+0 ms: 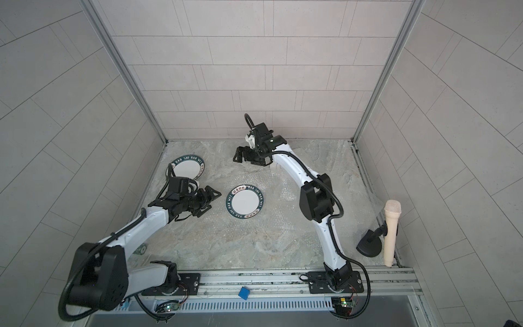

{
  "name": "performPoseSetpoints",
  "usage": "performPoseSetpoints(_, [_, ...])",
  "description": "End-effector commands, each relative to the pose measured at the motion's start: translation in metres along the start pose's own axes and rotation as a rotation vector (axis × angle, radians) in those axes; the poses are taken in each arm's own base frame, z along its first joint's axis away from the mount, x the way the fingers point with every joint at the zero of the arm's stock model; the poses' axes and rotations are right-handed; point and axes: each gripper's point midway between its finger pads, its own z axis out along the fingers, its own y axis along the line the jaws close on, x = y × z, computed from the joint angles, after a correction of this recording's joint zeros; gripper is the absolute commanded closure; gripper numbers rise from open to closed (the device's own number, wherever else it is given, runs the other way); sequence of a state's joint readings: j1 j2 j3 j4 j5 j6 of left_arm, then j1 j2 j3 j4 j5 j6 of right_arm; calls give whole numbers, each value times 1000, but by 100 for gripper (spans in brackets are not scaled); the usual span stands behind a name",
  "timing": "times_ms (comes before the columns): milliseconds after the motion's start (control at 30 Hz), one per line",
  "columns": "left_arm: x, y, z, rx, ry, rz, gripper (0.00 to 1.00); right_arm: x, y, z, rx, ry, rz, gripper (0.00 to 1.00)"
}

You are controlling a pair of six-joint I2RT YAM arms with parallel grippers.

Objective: Unpack dinner plates from bubble wrap
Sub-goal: Unwrap the bubble wrap at the center of the board, then pick up the plate from the bubble wrap.

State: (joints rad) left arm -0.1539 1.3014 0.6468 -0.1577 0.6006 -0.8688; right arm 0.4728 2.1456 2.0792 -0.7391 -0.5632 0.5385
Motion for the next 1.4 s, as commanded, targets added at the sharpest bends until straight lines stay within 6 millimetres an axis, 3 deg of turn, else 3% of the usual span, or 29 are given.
performPoseSetpoints(0, [-1, -14, 23, 52, 29, 20, 14, 38, -4, -13, 17, 35, -38, 0])
performPoseSetpoints(100, [0, -9, 43, 40, 50, 4, 17, 70, -25, -28, 60, 56, -25, 0])
performPoseSetpoints(300, [-2, -7, 65, 22, 71, 14, 23, 125, -64, -42, 121, 130, 24, 0])
performPoseSetpoints(567, [1, -7, 78, 25, 87, 8, 47, 156, -90, -47, 124, 167, 94, 0])
performPoseSetpoints(1000, [5, 9, 84, -39, 105, 12, 72, 162, -97, -39, 127, 189, 110, 0])
performPoseSetpoints(1100, [5, 7, 84, -35, 107, 18, 76, 163, -97, -37, 124, 192, 112, 1])
performPoseSetpoints(1367, [3, -8, 76, 8, 97, 29, 98, 164, -98, -35, 122, 197, 119, 0])
